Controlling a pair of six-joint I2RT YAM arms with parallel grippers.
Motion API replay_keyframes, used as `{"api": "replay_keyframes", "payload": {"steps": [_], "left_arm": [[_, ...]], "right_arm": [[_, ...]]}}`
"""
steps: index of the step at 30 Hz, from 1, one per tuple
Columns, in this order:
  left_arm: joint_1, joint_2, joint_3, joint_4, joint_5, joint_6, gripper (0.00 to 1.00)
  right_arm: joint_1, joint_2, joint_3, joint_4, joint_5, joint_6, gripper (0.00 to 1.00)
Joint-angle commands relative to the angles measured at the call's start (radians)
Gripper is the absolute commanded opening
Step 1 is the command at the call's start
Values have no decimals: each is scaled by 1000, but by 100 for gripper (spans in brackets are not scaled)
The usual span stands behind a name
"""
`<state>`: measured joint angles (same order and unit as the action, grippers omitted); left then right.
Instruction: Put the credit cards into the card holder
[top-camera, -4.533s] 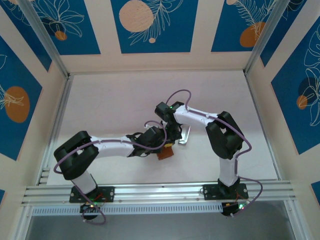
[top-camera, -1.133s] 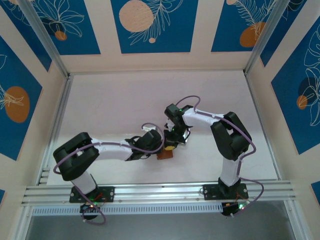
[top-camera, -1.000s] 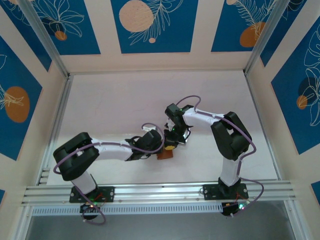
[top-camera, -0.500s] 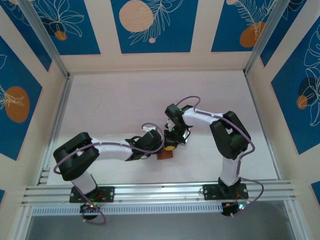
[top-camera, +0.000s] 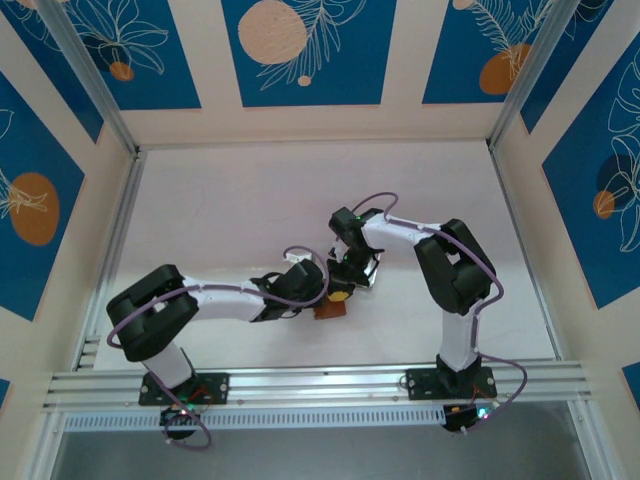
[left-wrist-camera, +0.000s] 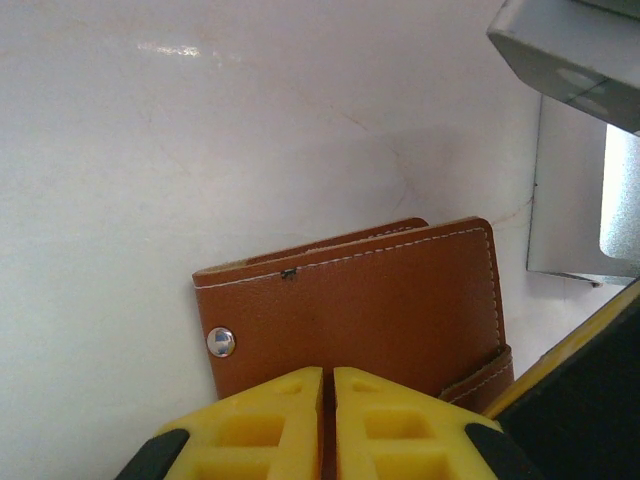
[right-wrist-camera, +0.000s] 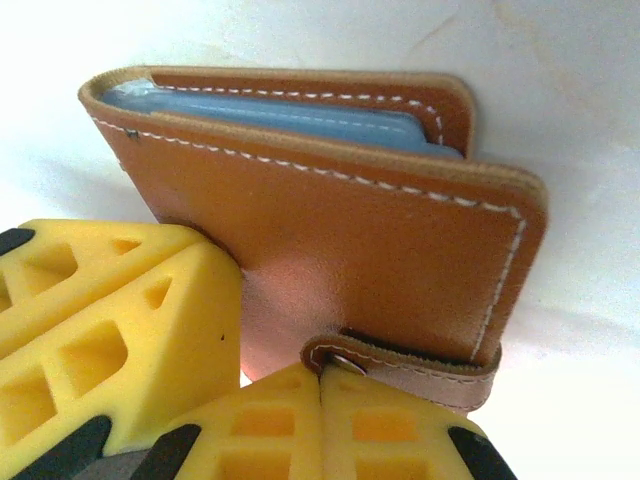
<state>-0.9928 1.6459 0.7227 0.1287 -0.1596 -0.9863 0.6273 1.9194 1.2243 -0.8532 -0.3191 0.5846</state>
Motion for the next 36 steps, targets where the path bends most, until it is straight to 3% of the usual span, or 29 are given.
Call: {"api": "replay_keyframes", "payload": {"steps": [1,6,10,11,16,20,21,22,26,28,30,32,34,36], "left_arm": [[-15,71,-10,-74,14,14,10],[-14,68,3,-94,10,24,10],[-14,24,30,-157,-6,58,11],[-11,9,44,-181,-9,74,13],[30,-129,104,-331,-78,160,31],[83,-294,118,-449,-155,220,52],[102,-348,113,-476,-174,233,60],[123,-409,101,-493,-190,252,68],[191,-638,31,-556,-386,332,100],[226,-724,1,-562,-506,420,100],[229,-778,-72,-441,-649,569,100],[231,-820,-183,-215,-791,726,100],[245,-834,-317,155,-839,973,100],[301,-792,-403,423,-856,1105,100]], "right_arm": [[14,80,-36,72,34,18,0],[14,87,-43,91,21,18,0],[14,-19,-24,83,51,15,0],[13,-48,-10,76,62,14,4],[-3,-172,72,70,85,-7,49],[-21,-261,108,88,133,-9,64],[-25,-300,105,91,175,-6,77],[-31,-343,93,98,220,-5,100],[-74,-557,-46,163,526,-12,99],[-119,-688,-159,216,762,25,99],[-168,-812,-264,295,907,31,99],[-202,-927,-386,437,1019,-6,99],[-250,-1030,-558,722,1037,-166,99],[-297,-1070,-724,991,1068,-255,99]]}}
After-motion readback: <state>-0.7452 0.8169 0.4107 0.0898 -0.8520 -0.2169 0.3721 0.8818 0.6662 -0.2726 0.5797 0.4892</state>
